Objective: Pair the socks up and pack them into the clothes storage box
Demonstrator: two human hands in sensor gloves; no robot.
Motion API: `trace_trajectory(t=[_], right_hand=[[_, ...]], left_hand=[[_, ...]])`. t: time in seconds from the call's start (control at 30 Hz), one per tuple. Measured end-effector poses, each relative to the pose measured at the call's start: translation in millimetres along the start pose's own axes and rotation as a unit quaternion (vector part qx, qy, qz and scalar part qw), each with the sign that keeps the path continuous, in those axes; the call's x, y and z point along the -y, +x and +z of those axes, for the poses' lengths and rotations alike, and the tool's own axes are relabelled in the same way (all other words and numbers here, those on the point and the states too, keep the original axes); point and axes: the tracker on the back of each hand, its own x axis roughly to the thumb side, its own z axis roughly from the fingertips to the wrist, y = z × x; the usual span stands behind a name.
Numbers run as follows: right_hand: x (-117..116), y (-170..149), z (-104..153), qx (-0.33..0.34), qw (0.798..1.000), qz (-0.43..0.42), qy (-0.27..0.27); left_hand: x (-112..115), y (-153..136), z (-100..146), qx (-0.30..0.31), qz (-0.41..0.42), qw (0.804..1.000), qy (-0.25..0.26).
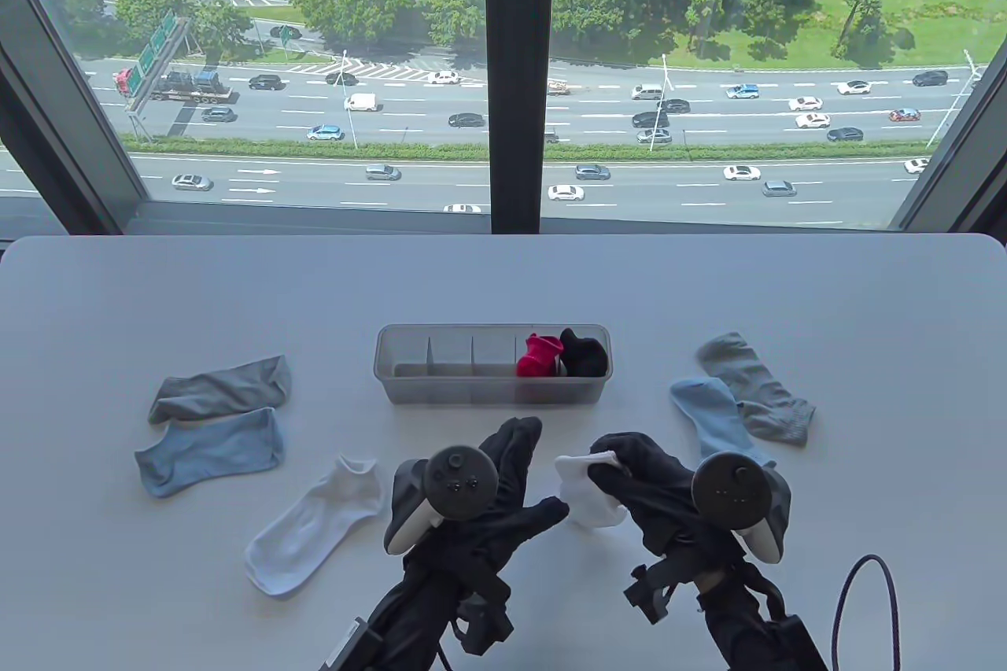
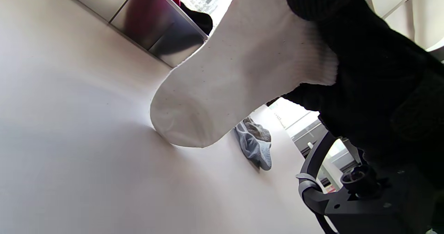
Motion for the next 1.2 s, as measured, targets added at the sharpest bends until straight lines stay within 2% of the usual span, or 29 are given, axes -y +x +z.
trace_trajectory(t=[0.03, 0.1, 0.17, 0.2, 0.27, 0.37, 0.47, 0.53, 0.63, 0.77, 0.83, 0.87, 0.9, 0.93, 0.97, 1.0, 1.03, 1.07, 1.17, 1.2], right_hand=[[-5, 4, -1, 0.010, 1.000, -0.005, 0.022], [-4, 11, -2, 0.025, 0.999, -0.006, 0.046], [6, 16, 0, 0.040, 0.998, -0.008, 0.044], [11, 16, -1, 0.042, 0.998, -0.023, 0.033], [15, 8, -3, 0.016, 0.996, -0.087, 0.023], [4, -9, -7, -0.016, 0.991, -0.120, 0.052], [-3, -8, -10, -0.012, 0.994, -0.076, 0.079], [-6, -3, -11, 0.001, 0.993, -0.082, 0.088], [-6, 3, -9, 0.018, 0.992, -0.087, 0.088], [3, 10, -9, 0.041, 0.985, -0.139, 0.097], [0, 7, -11, 0.017, 0.979, -0.159, 0.127], [-4, 3, -13, 0.001, 0.981, -0.146, 0.128], [-11, -5, -15, -0.029, 0.987, -0.107, 0.114], [-16, -11, -16, -0.048, 0.991, -0.073, 0.099], [-27, -21, -17, -0.083, 0.994, -0.014, 0.074], [-32, -27, -17, -0.109, 0.992, 0.022, 0.063], [-37, -33, -16, -0.131, 0.987, 0.074, 0.057], [-37, -34, -15, -0.126, 0.983, 0.113, 0.074], [-38, -23, -10, -0.067, 0.979, 0.134, 0.134], [-45, -20, -8, -0.052, 0.974, 0.122, 0.183]], left_hand=[[-1, 4, 0, 0.021, 0.017, 0.999, 0.033], [-11, 7, 5, 0.022, 0.038, 0.993, 0.109], [-24, 8, 11, 0.037, 0.092, 0.988, 0.118], [-30, 9, 12, 0.037, 0.117, 0.988, 0.093], [-37, 6, 12, 0.017, 0.115, 0.989, 0.086], [-28, -10, 8, -0.014, 0.077, 0.995, 0.063], [-8, -23, -1, -0.021, 0.136, 0.988, -0.072], [0, -24, -5, -0.010, 0.138, 0.987, -0.082], [-9, -15, -3, -0.014, 0.120, 0.992, -0.023], [-19, -5, 3, 0.015, 0.176, 0.983, -0.055], [-19, -8, 1, -0.019, 0.189, 0.977, -0.101], [-16, -14, -1, -0.058, 0.178, 0.977, -0.105], [-10, -23, -3, -0.102, 0.142, 0.981, -0.085], [-6, -28, -5, -0.129, 0.109, 0.984, -0.058], [1, -38, -7, -0.173, 0.037, 0.984, -0.016], [6, -43, -9, -0.189, -0.009, 0.982, 0.003], [14, -51, -12, -0.195, -0.048, 0.980, -0.012], [16, -54, -12, -0.208, -0.079, 0.973, -0.055], [-3, -50, -7, -0.205, -0.148, 0.967, -0.025], [-16, -47, -3, -0.214, -0.166, 0.962, -0.016]])
